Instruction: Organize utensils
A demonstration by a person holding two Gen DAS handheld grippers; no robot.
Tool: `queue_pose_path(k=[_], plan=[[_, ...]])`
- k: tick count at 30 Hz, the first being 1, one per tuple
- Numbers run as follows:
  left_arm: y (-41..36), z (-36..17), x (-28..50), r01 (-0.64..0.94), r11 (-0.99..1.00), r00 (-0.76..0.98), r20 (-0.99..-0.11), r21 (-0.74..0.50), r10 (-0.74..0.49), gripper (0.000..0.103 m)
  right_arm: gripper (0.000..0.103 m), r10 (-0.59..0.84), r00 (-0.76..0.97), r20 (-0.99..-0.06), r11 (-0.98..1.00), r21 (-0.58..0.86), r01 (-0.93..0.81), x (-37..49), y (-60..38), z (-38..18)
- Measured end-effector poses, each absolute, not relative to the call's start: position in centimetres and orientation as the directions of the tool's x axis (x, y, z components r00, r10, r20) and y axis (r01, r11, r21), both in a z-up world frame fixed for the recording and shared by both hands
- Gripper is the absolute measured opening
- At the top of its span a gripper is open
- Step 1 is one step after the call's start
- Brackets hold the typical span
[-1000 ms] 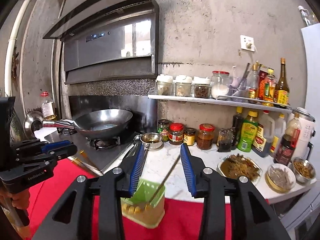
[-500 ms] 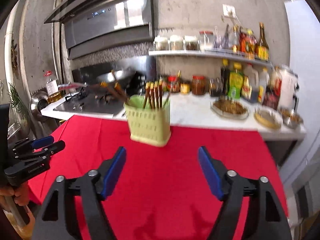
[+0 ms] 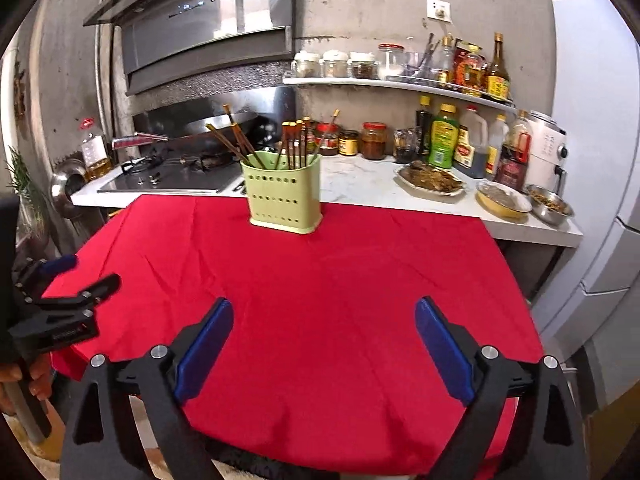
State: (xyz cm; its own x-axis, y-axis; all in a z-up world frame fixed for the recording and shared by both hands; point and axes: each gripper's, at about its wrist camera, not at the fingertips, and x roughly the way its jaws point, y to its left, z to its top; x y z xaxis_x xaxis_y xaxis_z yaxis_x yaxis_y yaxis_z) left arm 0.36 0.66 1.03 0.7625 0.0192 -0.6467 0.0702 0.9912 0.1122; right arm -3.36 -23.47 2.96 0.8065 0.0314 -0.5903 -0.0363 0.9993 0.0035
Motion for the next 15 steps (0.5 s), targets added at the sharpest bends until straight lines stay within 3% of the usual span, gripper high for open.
queue_pose_path(k=[5, 15], plan=[[0.9, 1.9, 0.3, 0.050, 0.992, 0.748, -0.663, 0.115, 0.039, 0.097, 0.095, -0.042, 0.809, -0.586, 0.999, -0.031, 0.029, -4.3, -24.4, 3.6], [1.1, 1.7, 0.4, 0.052, 0.991, 0.740, -0.671, 0.125, 0.046, 0.097, 0.095, -0.059, 0.795, -0.604, 0.998, -0.029, 0.052, -4.0, -25.3, 2.9]])
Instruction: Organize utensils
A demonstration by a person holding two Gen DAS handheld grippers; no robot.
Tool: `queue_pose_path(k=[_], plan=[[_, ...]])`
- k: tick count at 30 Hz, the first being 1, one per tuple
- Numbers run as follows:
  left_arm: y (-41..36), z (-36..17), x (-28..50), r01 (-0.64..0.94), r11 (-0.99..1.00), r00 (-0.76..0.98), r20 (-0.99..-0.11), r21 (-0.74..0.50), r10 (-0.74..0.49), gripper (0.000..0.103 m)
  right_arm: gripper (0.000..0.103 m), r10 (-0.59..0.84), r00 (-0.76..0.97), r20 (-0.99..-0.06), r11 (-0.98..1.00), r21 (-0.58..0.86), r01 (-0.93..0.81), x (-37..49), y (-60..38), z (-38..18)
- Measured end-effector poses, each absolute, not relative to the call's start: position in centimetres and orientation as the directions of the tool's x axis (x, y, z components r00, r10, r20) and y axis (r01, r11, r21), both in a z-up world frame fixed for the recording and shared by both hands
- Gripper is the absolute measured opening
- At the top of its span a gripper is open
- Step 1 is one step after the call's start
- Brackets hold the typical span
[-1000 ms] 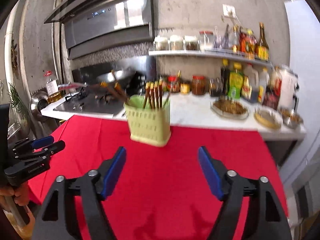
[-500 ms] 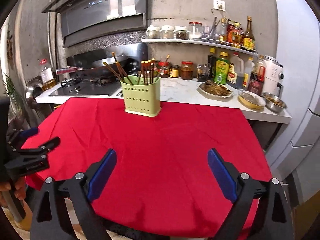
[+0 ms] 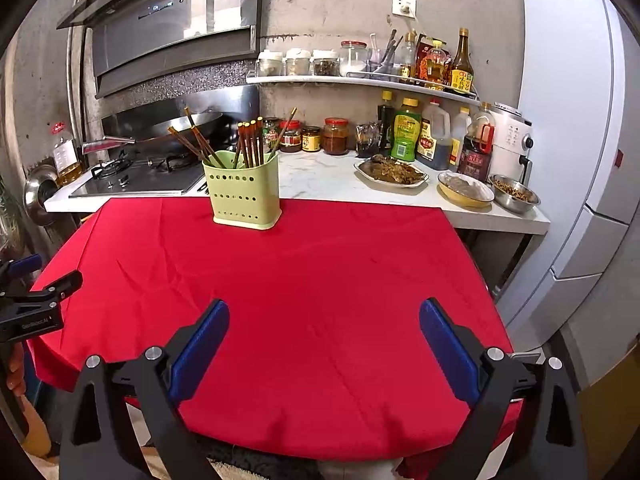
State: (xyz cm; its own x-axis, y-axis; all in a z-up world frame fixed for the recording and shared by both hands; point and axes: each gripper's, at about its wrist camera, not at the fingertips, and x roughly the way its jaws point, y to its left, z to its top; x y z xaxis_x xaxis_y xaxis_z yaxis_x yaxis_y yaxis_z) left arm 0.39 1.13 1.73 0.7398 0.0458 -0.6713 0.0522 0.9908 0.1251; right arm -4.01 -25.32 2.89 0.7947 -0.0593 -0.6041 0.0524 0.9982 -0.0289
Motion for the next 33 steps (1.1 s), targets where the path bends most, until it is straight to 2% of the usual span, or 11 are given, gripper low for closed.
queue_pose_path(k=[33], plan=[[0.89, 2.22, 0.54, 0.053, 0.991, 0.750, -0.660, 0.124, 0.042, 0.097, 0.095, -0.037, 0.798, -0.602, 0.999, -0.005, 0.043, -3.71, -25.10, 2.69]])
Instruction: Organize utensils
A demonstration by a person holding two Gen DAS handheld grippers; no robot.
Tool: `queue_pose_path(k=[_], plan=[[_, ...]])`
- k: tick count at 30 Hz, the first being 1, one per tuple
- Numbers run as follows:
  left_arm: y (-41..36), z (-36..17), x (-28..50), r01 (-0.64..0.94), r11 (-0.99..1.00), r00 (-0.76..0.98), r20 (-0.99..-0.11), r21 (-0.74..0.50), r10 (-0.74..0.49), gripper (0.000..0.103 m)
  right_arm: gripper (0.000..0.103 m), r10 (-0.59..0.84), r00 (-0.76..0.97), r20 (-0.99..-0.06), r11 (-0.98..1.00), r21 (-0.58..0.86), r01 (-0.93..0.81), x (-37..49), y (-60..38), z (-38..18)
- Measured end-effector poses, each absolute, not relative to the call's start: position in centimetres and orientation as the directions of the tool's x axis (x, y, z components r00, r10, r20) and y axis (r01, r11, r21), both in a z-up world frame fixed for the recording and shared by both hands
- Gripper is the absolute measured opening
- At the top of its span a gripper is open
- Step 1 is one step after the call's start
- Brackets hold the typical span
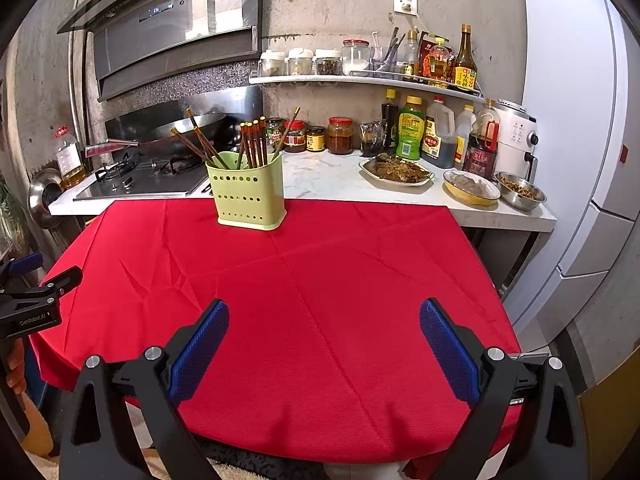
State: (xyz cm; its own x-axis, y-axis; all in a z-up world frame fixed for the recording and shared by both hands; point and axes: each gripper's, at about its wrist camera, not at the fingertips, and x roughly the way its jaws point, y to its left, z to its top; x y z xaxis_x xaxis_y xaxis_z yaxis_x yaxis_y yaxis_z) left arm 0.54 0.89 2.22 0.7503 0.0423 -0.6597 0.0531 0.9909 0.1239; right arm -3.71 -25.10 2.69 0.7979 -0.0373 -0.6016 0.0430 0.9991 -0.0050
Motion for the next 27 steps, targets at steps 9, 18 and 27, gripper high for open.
queue_pose_path(k=[9, 18, 27], plan=[[0.96, 2.24, 0.61, 0.052, 0.991, 0.748, -0.662, 0.122, 0.042, 0.097, 0.095, -0.037, 0.797, -0.602, 0.999, -0.003, 0.045, -3.79, -25.38, 2.64], [0.96, 2.26, 0.72, 0.052, 0.991, 0.748, -0.662, 0.122, 0.042, 0.097, 0.095, -0.036, 0.797, -0.603, 0.999, -0.002, 0.044, -3.75, -25.52, 2.65], [0.98, 2.26, 0.73, 0.051, 0.991, 0.748, -0.662, 0.122, 0.043, 0.097, 0.095, -0.037, 0.796, -0.604, 0.999, 0.000, 0.046, -3.75, -25.72, 2.63]])
